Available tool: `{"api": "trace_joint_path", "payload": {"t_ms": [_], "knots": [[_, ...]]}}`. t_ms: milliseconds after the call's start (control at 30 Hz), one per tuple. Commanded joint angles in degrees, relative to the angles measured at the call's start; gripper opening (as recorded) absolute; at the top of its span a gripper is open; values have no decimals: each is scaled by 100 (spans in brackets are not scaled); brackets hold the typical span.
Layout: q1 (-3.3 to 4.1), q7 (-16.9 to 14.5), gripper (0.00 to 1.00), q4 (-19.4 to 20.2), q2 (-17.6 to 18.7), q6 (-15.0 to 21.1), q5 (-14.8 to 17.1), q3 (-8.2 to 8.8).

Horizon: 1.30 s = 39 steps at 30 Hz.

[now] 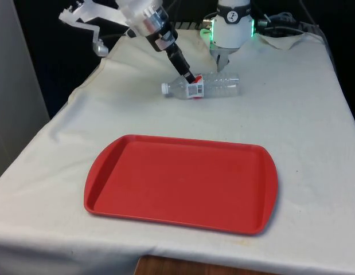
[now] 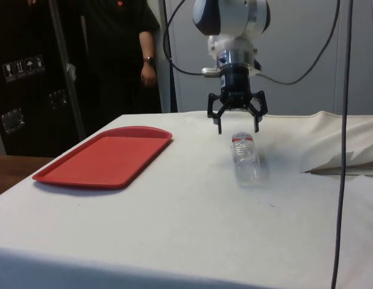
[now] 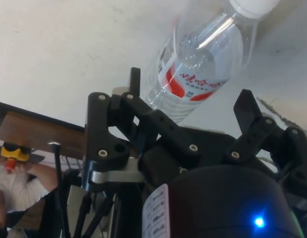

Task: Place the bottle upright on the tray.

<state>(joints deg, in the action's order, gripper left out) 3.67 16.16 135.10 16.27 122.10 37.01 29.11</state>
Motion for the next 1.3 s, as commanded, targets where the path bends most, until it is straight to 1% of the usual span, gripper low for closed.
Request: {"api": "trace_joint_path", "payload": {"t_ms": [0, 67, 100, 133, 167, 400, 433, 467, 567, 733, 767, 800, 867, 1033, 1067, 1100, 1267], "knots": [[-40, -57, 100, -46, 52, -103, 86, -11], [-63, -86, 100, -120, 143, -218, 132, 11], [-63, -97, 100, -143, 172, -258, 155, 23], [-17, -52, 100, -115, 149, -195, 97, 46], [-63, -115, 100, -160, 201, -292, 166, 34], [-86, -201, 100, -304, 395, -607, 246, 132], [-40, -160, 100, -281, 372, -550, 201, 155], [-86, -212, 100, -321, 424, -642, 258, 143], [-103, -252, 100, -390, 527, -796, 292, 172], [-103, -327, 100, -464, 653, -963, 378, 212], [-63, -281, 100, -441, 619, -888, 321, 235], [-109, -367, 100, -493, 705, -1026, 418, 223], [-115, -401, 100, -516, 751, -1083, 458, 241], [-115, -504, 100, -579, 859, -1232, 556, 275], [-69, -453, 100, -550, 831, -1175, 498, 309], [-120, -527, 100, -584, 888, -1261, 584, 281], [-120, -653, 100, -653, 1037, -1427, 722, 315]]}}
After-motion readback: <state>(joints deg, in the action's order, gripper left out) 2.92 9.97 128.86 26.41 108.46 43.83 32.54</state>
